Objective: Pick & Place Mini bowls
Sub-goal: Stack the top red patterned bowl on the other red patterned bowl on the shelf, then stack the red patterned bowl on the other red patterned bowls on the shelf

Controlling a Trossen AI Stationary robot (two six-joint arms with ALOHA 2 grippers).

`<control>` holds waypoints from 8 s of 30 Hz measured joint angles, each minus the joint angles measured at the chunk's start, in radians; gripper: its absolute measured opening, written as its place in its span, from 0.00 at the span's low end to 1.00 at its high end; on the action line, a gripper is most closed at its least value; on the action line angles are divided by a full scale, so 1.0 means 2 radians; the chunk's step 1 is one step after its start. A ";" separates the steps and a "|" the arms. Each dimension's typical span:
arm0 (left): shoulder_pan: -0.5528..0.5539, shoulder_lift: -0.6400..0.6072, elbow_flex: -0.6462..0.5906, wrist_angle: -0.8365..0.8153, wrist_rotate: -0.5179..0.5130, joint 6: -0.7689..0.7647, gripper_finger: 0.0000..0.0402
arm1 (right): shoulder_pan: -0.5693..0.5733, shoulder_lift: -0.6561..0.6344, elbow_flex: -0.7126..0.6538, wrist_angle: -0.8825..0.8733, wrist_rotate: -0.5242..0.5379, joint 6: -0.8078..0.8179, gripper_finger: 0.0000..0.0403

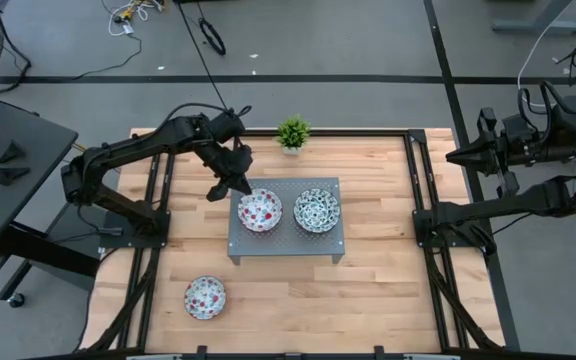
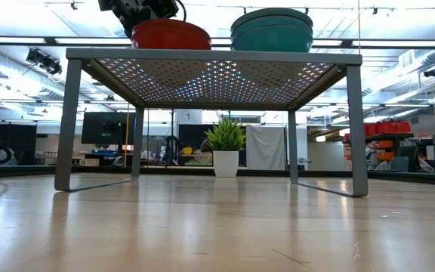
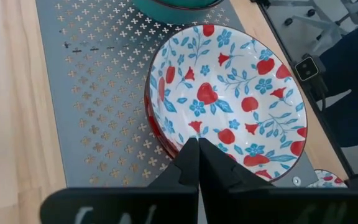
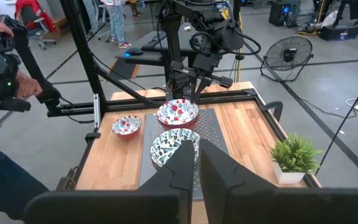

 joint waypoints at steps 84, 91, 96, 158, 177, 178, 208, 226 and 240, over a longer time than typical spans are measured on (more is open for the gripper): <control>-0.501 -0.085 -0.153 -0.050 -0.213 -0.587 0.36 | 0.000 0.000 0.000 0.000 0.000 0.000 0.07; -0.501 -0.085 -0.195 -0.001 -0.212 -0.629 0.39 | 0.000 0.000 0.000 0.000 0.000 0.000 0.07; -0.501 -0.085 -0.225 0.028 -0.212 -0.650 0.39 | 0.000 0.000 0.000 0.000 0.000 0.000 0.07; -0.500 -0.022 -0.294 0.139 -0.208 -0.708 0.07 | 0.000 0.000 0.000 0.000 0.000 0.000 0.07; -0.500 -0.022 -0.294 0.143 -0.194 -0.703 0.05 | 0.000 0.000 0.000 0.000 0.000 0.000 0.07; -0.500 -0.022 -0.294 0.143 -0.192 -0.703 0.05 | 0.000 0.000 0.000 0.000 0.000 0.000 0.07; -0.500 -0.052 -0.280 0.143 -0.126 -0.683 0.04 | 0.000 0.000 0.000 0.000 0.000 0.000 0.07; -0.479 -0.112 -0.135 0.141 -0.181 -0.654 0.03 | 0.000 0.000 0.000 0.000 0.000 0.000 0.07; -0.403 -0.112 -0.024 0.140 -0.140 -0.703 0.03 | 0.000 0.000 0.000 0.000 0.000 0.000 0.07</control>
